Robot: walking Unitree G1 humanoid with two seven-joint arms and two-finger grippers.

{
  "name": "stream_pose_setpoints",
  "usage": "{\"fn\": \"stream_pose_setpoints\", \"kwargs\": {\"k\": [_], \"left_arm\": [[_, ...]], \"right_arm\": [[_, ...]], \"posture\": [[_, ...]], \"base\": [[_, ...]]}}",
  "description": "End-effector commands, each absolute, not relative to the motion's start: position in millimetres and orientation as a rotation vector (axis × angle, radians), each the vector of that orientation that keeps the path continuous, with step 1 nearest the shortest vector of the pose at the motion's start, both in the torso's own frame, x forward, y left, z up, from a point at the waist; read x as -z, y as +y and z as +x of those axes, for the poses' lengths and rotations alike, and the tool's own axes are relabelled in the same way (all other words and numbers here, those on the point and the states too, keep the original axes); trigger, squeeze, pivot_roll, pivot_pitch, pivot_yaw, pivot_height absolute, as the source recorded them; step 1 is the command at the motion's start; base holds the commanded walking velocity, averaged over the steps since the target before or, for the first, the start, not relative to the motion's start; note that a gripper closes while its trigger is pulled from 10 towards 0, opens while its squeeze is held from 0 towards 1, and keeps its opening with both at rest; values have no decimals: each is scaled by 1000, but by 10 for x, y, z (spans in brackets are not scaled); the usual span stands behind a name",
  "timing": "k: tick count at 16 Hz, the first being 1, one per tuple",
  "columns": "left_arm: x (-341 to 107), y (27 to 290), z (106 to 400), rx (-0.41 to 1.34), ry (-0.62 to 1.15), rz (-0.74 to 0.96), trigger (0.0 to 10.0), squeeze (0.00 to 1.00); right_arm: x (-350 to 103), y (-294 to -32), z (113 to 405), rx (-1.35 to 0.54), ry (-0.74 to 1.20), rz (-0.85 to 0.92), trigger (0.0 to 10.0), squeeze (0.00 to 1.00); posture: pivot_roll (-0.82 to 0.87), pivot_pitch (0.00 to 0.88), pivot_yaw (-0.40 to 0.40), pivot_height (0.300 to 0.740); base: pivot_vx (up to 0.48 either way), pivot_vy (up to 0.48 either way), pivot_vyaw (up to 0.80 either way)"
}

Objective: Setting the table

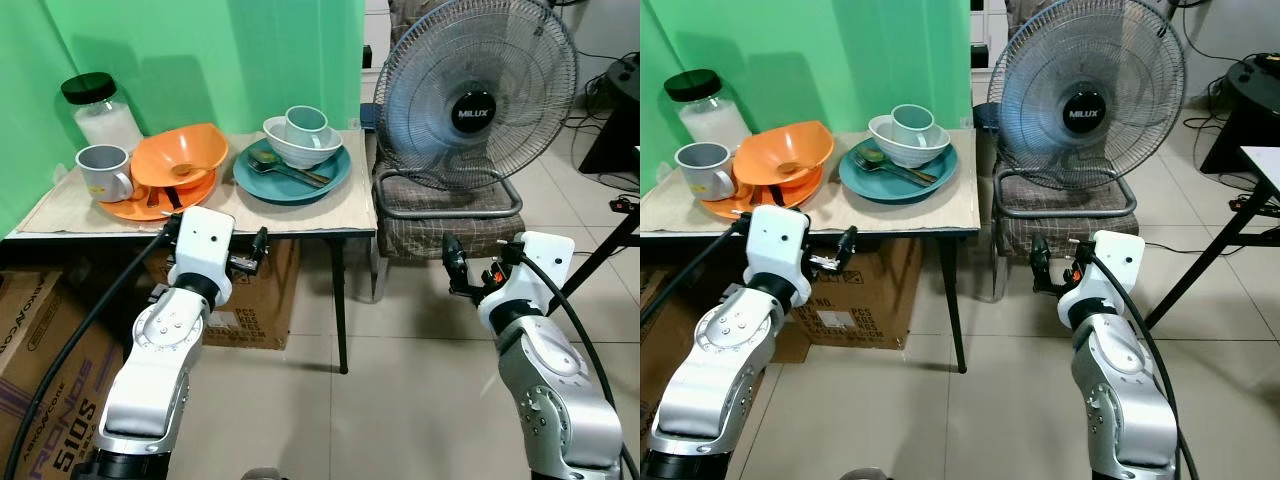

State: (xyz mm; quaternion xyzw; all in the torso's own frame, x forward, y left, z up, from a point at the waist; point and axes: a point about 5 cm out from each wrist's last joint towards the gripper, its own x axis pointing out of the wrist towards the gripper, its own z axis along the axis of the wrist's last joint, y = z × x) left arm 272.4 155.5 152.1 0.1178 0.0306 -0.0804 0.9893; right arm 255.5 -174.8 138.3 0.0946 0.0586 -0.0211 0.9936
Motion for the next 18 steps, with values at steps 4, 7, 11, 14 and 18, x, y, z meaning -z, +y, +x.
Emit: {"fn": "stream_pose_setpoints", "kwargs": {"k": [4,7,11,14,18], "left_arm": [[-1498,1557,2741,142,78,210,10000,0],[-1553,1551,2774,147,68,225,10000,0],[-1603,1555,2804,148,52,238,10000,0],[-1643,1579,2785,140,44,265,10000,0],[-1672,1590,2783,147,39,288,10000,0]], "right_arm": [[-1410,-1723,2579,42,90,153,10000,0],[-1412,-1661,2567,-19,89,218,10000,0],[-1438,-1640,2620,-11,75,219,10000,0],[-1491,-1658,2765,7,58,192,10000,0],[-1556,-1629,2870,-51,47,214,10000,0]], "posture": [[69,0,94,740],[77,0,101,740],[93,0,96,740],[119,0,82,740],[119,0,82,740]], "base": [[202,0,0],[316,0,0],[328,0,600],[329,0,0],[322,0,0]]}}
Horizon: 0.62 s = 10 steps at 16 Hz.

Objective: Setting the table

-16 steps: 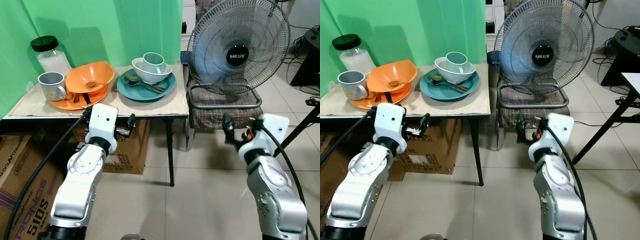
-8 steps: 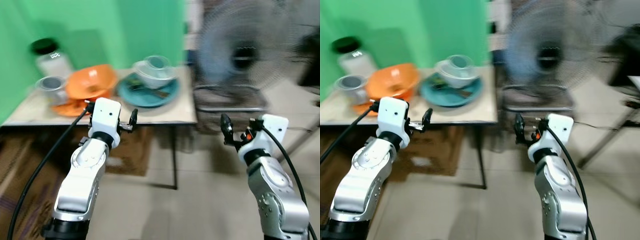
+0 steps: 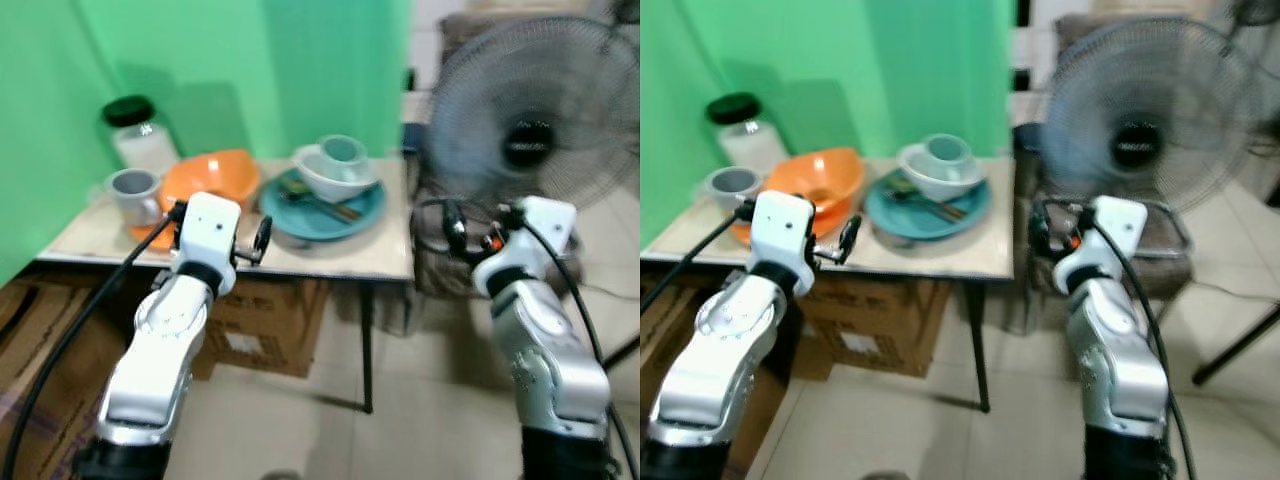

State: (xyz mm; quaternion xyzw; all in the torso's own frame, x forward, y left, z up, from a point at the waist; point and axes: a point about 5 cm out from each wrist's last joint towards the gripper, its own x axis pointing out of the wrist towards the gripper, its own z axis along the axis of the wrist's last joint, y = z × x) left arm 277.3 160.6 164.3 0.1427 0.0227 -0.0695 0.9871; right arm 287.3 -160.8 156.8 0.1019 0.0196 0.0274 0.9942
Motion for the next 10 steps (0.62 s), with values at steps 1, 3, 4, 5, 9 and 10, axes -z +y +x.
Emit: {"fn": "stream_pose_setpoints", "kwargs": {"k": [1,3,4,5,9,10], "left_arm": [[-1682,1582,2789,153,36,294,10000,0],[-1678,1555,2791,164,36,302,10000,0],[-1676,1543,2786,165,36,301,10000,0],[-1675,1540,2783,164,36,301,10000,0],[-1658,1544,2700,172,44,326,10000,0],[-1657,1545,2686,171,45,326,10000,0]], "right_arm": [[-1574,-1625,2880,-66,42,197,10000,0],[-1567,-1636,2868,-68,37,170,10000,0],[-1566,-1639,2859,-68,39,169,10000,0],[-1569,-1638,2858,-70,39,171,10000,0],[-1563,-1486,2855,-185,47,162,10000,0],[-1566,-1480,2868,-187,52,172,10000,0]], "posture": [[118,0,85,740],[112,0,81,740],[114,0,74,740],[114,0,74,740],[145,0,47,740],[146,0,44,740]], "base": [[319,0,0],[313,0,0],[307,0,0],[307,0,0],[298,0,400],[292,0,800]]}}
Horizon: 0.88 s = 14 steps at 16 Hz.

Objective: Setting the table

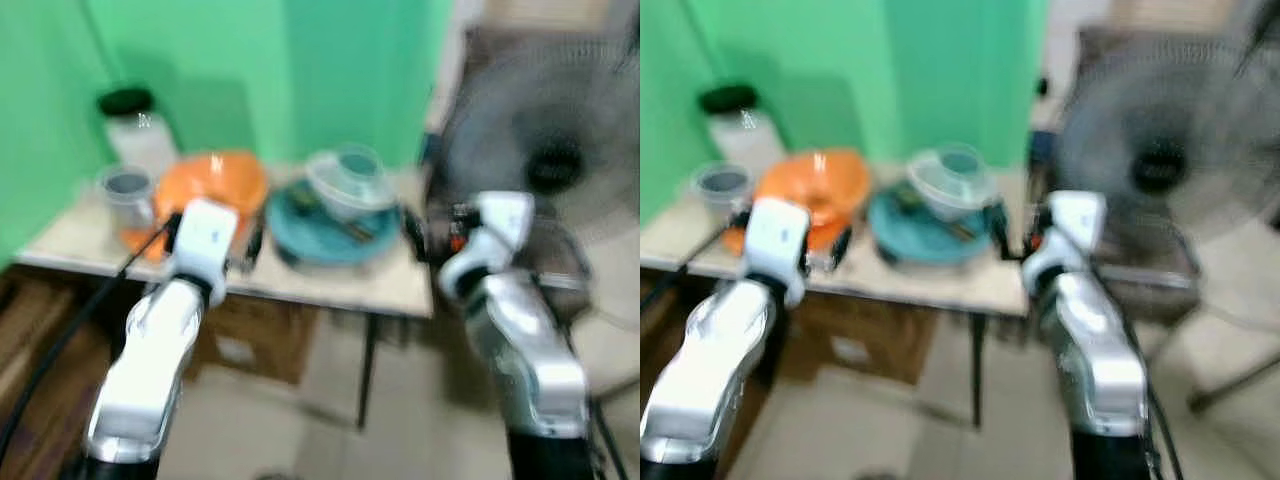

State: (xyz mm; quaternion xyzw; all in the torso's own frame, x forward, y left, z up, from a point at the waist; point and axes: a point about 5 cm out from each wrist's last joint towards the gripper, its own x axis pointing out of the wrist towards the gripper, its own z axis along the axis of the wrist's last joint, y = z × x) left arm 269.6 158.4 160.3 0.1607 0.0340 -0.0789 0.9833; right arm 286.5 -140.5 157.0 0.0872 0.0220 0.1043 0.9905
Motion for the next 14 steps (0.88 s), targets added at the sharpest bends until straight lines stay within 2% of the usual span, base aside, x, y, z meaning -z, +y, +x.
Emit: {"fn": "stream_pose_setpoints", "kwargs": {"k": [1,3,8,14], "left_arm": [[-1656,1545,2681,171,45,325,10000,0],[-1641,1533,2664,173,51,322,10000,0],[-1657,1515,2705,193,50,337,10000,0],[-1680,1320,2671,470,67,318,10000,0]], "right_arm": [[-1568,-1479,2876,-189,54,176,10000,0],[-1589,-1487,2907,-196,53,223,10000,0],[-1712,-1486,3042,-200,67,201,10000,0],[-1806,-1589,3299,-157,253,181,10000,0]], "posture": [[146,0,44,740],[146,0,42,740],[146,0,48,740],[145,0,56,740]], "base": [[292,0,800],[292,0,0],[277,0,0],[0,0,0]]}}
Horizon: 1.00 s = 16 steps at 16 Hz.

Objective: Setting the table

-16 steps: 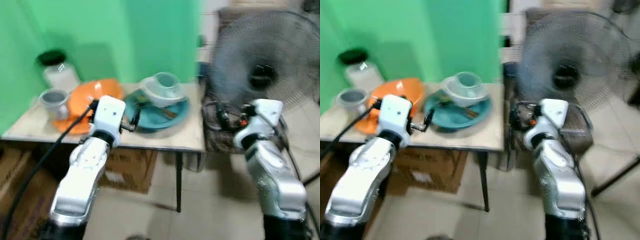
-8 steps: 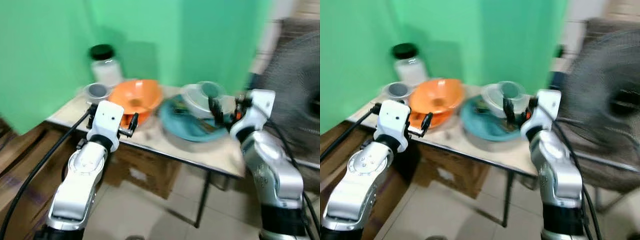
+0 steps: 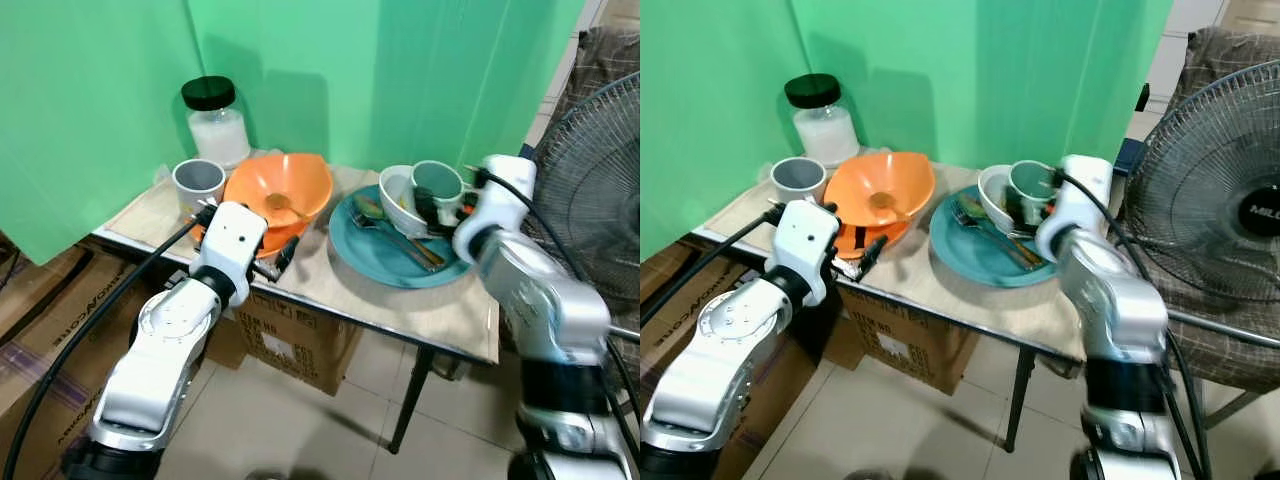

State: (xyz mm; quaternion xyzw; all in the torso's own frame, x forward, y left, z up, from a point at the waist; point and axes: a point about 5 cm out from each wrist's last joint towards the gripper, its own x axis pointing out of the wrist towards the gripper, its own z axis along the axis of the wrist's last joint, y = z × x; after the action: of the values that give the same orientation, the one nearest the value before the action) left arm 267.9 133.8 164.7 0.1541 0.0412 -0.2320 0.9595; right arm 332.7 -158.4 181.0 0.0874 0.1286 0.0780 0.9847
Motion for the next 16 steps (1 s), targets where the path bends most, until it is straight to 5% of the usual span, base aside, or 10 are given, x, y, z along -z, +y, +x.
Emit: {"fn": "stream_pose_setpoints", "kwargs": {"k": [1,8,16], "left_arm": [[-1675,1260,2628,586,99,304,10000,0],[-1693,1204,2572,773,154,302,10000,0],[-1707,1215,2532,840,181,317,10000,0]], "right_arm": [[-1804,-1618,3411,-156,333,155,10000,0],[-1872,-1659,3830,-126,520,152,10000,0],[-1927,-1773,3955,-92,644,177,10000,0]], "posture": [[134,0,63,740],[130,0,71,740],[133,0,68,740]], "base": [[0,0,0],[0,0,0],[0,0,0]]}}
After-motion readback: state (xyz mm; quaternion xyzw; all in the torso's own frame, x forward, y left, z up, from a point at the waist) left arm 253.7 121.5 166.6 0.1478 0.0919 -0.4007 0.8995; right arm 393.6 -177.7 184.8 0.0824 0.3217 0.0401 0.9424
